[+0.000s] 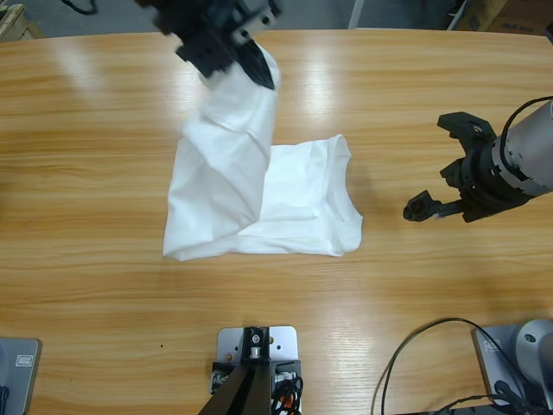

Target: Fold clothes

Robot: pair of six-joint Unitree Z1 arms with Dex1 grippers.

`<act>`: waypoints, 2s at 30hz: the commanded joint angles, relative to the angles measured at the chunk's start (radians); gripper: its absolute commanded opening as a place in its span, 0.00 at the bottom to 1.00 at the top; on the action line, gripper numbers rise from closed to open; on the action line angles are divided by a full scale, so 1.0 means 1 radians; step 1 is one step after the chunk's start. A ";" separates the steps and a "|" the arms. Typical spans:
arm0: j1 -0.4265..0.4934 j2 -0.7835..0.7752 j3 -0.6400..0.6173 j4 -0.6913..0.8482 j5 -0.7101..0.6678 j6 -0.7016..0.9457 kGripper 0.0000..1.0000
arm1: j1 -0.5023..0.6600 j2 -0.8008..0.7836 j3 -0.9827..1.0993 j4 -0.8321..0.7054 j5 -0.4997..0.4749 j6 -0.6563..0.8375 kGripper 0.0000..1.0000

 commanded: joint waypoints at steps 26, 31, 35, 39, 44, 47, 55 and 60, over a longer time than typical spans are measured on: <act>-0.104 0.502 -0.671 0.259 0.022 -0.104 0.97 | -0.042 -0.006 0.139 -0.053 0.019 -0.007 1.00; -0.103 0.580 -0.996 0.255 0.027 -0.173 0.97 | -0.042 -0.009 0.149 -0.057 0.022 -0.007 1.00; -0.103 0.569 -1.035 0.237 0.029 -0.152 0.97 | -0.042 -0.007 0.149 -0.064 0.025 -0.007 1.00; -0.103 0.530 -1.037 0.103 0.039 -0.155 0.97 | -0.042 -0.001 0.149 -0.069 0.027 -0.007 1.00; -0.081 0.457 -1.037 0.018 0.040 -0.141 0.97 | -0.042 -0.006 0.145 -0.077 0.028 -0.012 1.00; -0.057 0.407 -1.035 0.050 0.029 -0.116 0.97 | -0.042 -0.036 0.113 -0.071 0.020 -0.055 1.00; -0.030 0.332 -1.034 0.279 0.044 -0.024 0.97 | 0.036 -0.048 -0.010 -0.001 0.003 -0.203 1.00; 0.057 0.118 -0.662 0.414 0.197 0.126 0.97 | 0.168 -0.014 -0.143 -0.037 -0.018 -0.593 1.00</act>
